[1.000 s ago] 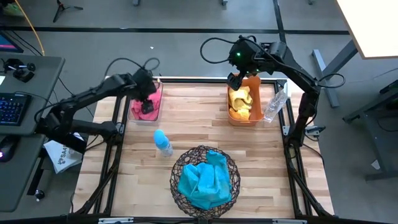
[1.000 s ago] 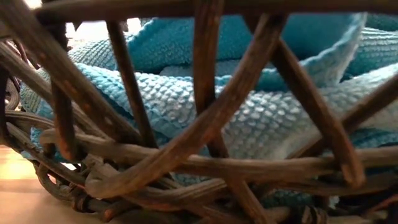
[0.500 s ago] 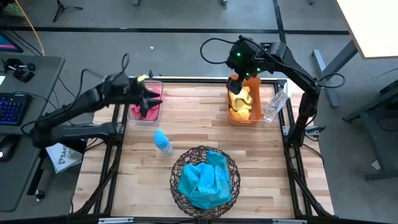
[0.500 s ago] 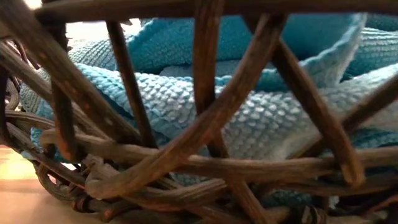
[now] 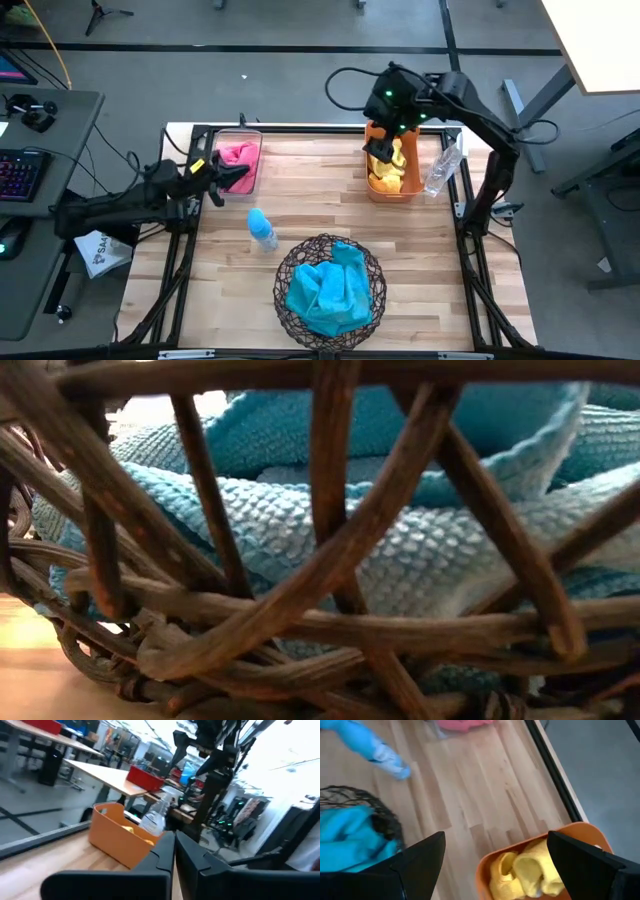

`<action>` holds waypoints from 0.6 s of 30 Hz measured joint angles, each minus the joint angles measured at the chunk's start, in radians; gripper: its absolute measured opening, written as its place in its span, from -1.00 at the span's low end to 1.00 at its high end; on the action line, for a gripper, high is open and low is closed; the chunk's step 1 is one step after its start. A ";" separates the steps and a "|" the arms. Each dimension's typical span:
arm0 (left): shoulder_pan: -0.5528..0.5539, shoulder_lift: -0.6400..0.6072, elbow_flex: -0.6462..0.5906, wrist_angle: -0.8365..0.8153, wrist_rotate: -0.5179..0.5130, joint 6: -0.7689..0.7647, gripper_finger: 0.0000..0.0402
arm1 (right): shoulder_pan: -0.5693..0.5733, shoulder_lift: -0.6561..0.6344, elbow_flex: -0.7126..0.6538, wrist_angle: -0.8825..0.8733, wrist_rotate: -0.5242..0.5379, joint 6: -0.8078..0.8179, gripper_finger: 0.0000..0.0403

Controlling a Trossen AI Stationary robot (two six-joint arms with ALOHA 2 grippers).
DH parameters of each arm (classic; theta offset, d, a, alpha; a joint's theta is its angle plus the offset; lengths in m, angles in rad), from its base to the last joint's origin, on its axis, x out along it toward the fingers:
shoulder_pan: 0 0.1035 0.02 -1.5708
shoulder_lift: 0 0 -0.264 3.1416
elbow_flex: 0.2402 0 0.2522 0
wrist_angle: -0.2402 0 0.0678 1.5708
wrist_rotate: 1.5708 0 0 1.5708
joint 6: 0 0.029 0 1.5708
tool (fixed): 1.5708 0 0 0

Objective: Sort microfiber towel by color & place in baskets
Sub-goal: Return to Home Position

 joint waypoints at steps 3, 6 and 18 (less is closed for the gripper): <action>0.000 -0.052 -0.085 0.078 0.008 -0.036 -1.00 | 0.018 -0.039 0.000 0.000 -0.006 0.027 0.72; 0.000 -0.088 -0.156 0.173 -0.002 -0.076 -1.00 | 0.032 -0.090 0.000 0.000 -0.001 0.069 0.72; -0.095 -0.089 -0.232 0.339 -0.066 -0.154 -1.00 | 0.039 -0.254 0.000 0.000 0.150 0.238 0.72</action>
